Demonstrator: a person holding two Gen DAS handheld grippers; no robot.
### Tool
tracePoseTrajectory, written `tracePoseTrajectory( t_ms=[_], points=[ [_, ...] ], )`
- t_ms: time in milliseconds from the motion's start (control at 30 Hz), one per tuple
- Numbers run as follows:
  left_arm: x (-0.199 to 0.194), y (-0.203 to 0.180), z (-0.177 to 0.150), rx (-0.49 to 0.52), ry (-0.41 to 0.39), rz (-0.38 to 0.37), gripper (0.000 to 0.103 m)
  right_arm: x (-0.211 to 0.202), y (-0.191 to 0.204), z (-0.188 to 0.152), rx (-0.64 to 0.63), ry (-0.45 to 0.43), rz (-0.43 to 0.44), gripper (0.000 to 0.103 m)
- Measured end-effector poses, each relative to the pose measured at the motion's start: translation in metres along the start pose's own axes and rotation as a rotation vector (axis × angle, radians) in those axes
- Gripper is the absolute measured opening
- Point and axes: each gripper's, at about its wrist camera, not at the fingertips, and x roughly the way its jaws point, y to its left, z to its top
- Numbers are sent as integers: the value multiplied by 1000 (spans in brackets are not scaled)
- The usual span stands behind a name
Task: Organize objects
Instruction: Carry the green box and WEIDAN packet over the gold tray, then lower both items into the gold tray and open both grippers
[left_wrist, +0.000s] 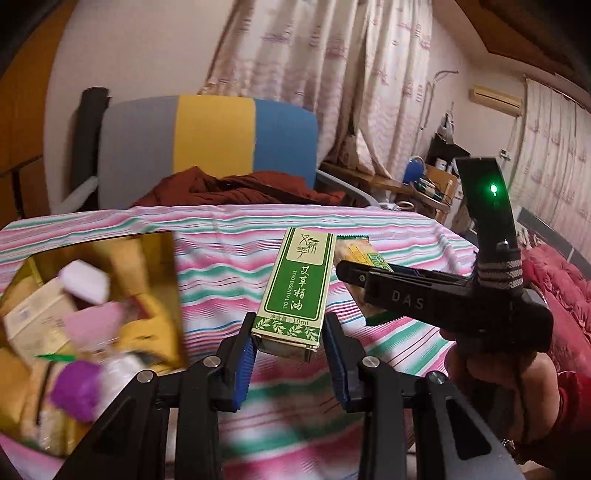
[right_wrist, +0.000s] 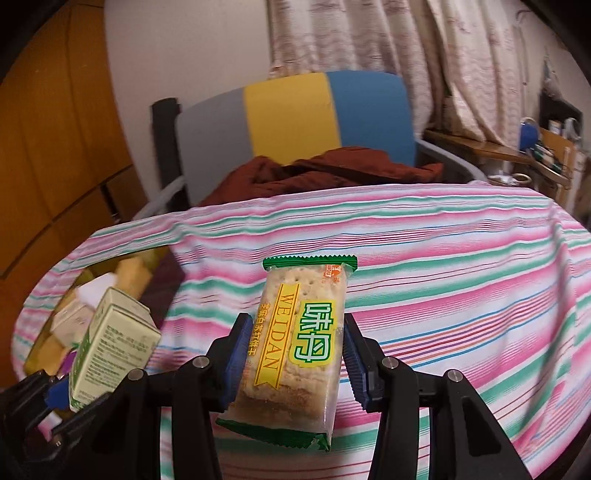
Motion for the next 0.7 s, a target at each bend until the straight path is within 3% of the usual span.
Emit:
tracePoseTrajectory(
  t_ms=[433, 700],
  points=[
    [-52, 88, -15, -120, -31, 185, 35, -1, 90, -10, -58, 52, 213, 48],
    [-63, 144, -34, -214, -4, 314, 35, 4, 149, -14, -115, 97, 332, 48]
  ],
)
